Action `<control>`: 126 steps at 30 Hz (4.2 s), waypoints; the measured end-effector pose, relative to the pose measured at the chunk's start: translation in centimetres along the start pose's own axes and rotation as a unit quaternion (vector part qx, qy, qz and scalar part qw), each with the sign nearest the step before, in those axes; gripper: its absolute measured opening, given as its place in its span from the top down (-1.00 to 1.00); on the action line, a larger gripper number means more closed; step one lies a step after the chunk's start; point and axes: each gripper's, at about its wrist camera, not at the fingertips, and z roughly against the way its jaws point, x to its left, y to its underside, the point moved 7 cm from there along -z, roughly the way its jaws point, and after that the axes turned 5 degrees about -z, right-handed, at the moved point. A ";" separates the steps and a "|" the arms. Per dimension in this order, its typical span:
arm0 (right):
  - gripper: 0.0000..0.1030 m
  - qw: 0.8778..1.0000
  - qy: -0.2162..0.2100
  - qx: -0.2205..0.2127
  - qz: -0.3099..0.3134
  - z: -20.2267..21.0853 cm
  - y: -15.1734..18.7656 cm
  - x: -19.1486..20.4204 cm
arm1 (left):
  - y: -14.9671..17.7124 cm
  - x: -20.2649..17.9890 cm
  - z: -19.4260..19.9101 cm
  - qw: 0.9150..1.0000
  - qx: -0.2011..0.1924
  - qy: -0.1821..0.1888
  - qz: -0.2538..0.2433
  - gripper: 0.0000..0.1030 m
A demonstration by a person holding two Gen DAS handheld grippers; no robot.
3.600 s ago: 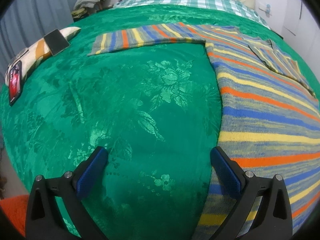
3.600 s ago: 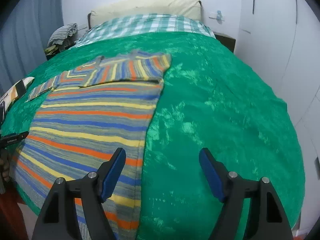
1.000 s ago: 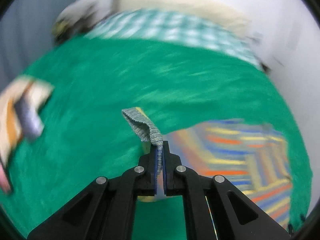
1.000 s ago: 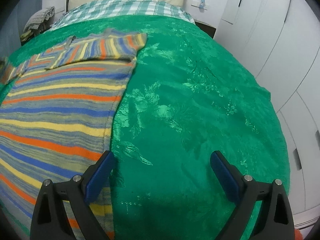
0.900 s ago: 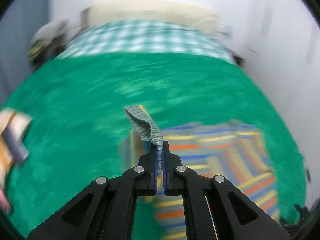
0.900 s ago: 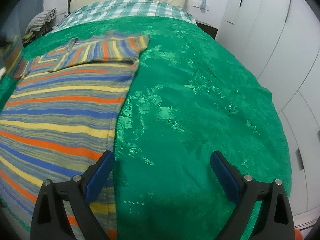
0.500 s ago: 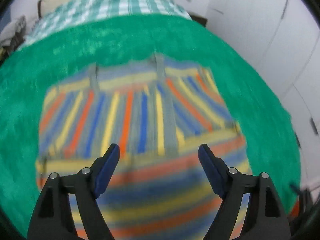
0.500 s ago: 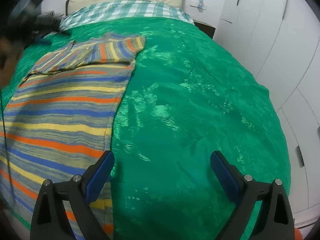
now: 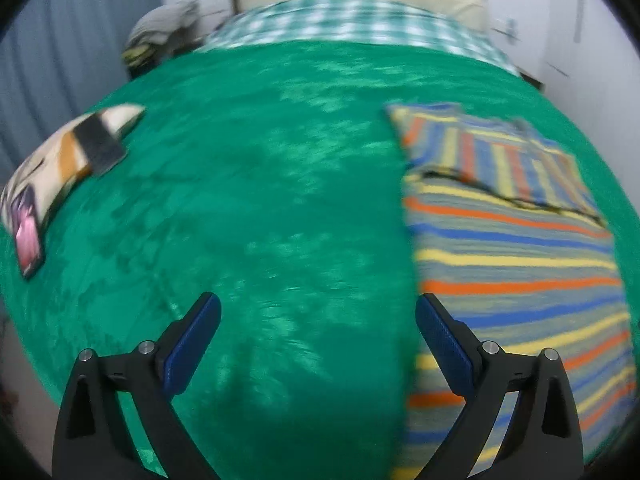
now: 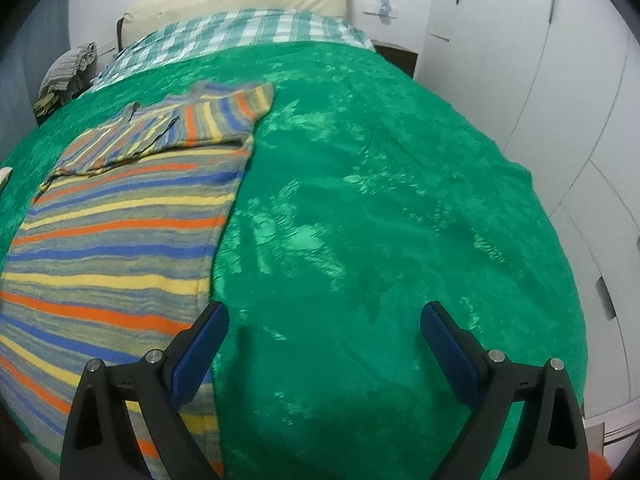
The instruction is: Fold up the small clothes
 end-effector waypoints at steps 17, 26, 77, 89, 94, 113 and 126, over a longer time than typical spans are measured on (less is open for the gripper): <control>-0.89 0.999 0.029 0.020 -0.018 -3.4 1.0 -1.6 | 3.5 0.7 -5.8 0.999 0.017 -0.005 0.027 -0.99; -1.00 0.998 0.004 0.021 -0.057 -4.2 1.9 -2.5 | 3.3 0.4 -6.4 1.000 0.010 -0.018 0.023 -0.99; -1.00 0.999 0.017 0.008 -0.039 -4.5 2.0 -2.3 | 3.2 0.4 -6.9 1.000 -0.002 -0.023 0.020 -0.99; -1.00 0.999 0.017 0.008 -0.039 -4.5 2.0 -2.3 | 3.2 0.4 -6.9 1.000 -0.002 -0.023 0.019 -0.99; -1.00 0.999 0.018 0.008 -0.039 -4.5 2.0 -2.2 | 3.2 0.3 -6.9 1.000 -0.002 -0.023 0.019 -0.99; -1.00 0.999 0.019 0.008 -0.039 -4.5 2.0 -2.2 | 3.2 0.3 -6.9 1.000 -0.002 -0.025 0.019 -0.99; -1.00 0.999 0.021 0.008 -0.037 -4.6 2.1 -2.2 | 3.2 0.4 -6.9 0.999 -0.002 -0.026 0.019 -0.99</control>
